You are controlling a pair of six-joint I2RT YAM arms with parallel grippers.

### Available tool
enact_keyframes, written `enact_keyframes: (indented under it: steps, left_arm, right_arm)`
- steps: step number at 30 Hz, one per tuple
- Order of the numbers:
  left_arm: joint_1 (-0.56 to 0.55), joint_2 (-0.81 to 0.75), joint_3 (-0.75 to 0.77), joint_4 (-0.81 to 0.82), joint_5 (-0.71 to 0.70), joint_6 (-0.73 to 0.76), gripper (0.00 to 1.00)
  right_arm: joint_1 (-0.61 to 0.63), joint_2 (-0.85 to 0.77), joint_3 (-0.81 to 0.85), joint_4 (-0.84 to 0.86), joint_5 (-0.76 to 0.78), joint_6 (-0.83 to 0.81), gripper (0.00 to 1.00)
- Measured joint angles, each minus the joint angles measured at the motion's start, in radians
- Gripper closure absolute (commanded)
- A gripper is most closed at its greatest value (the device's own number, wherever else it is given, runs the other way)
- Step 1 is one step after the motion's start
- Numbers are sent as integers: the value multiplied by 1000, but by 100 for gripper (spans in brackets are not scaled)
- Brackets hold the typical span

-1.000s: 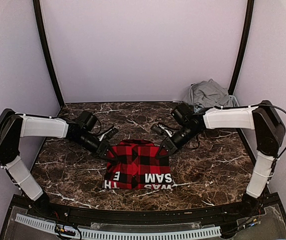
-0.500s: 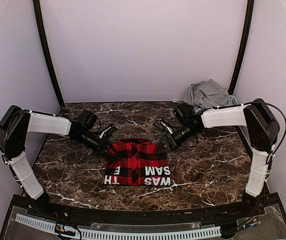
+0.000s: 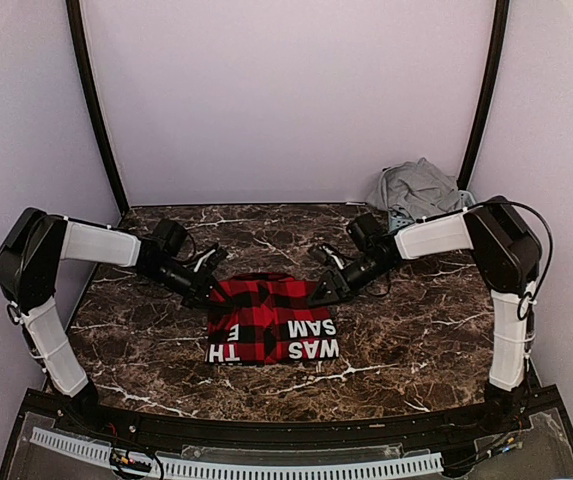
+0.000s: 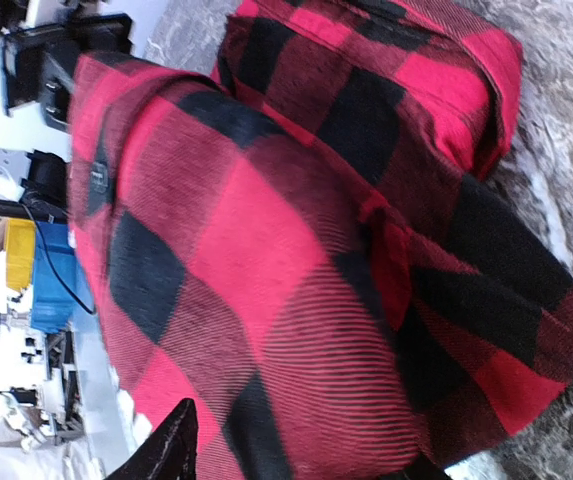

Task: Fold and stack the long sleeve shirts
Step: Fold the 2/3-rectangle-folded shirt at the center of the board.

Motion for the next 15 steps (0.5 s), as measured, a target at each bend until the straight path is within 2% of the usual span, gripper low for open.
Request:
enact_keyframes:
  steps: [4,7,11,15]
  left_arm:
    - [15,40,3,-1,-1,1,90]
    - [23,52,3,-3,-3,3,81]
    - [37,52,5,-6,-12,8,72]
    - [45,52,5,-8,-17,14,67]
  right_arm:
    - [0,9,0,74,-58,35,67]
    - [0,12,-2,138,-95,68,79]
    - [0,21,-13,209,-121,106,98]
    - [0,24,-34,263,-130,148,100]
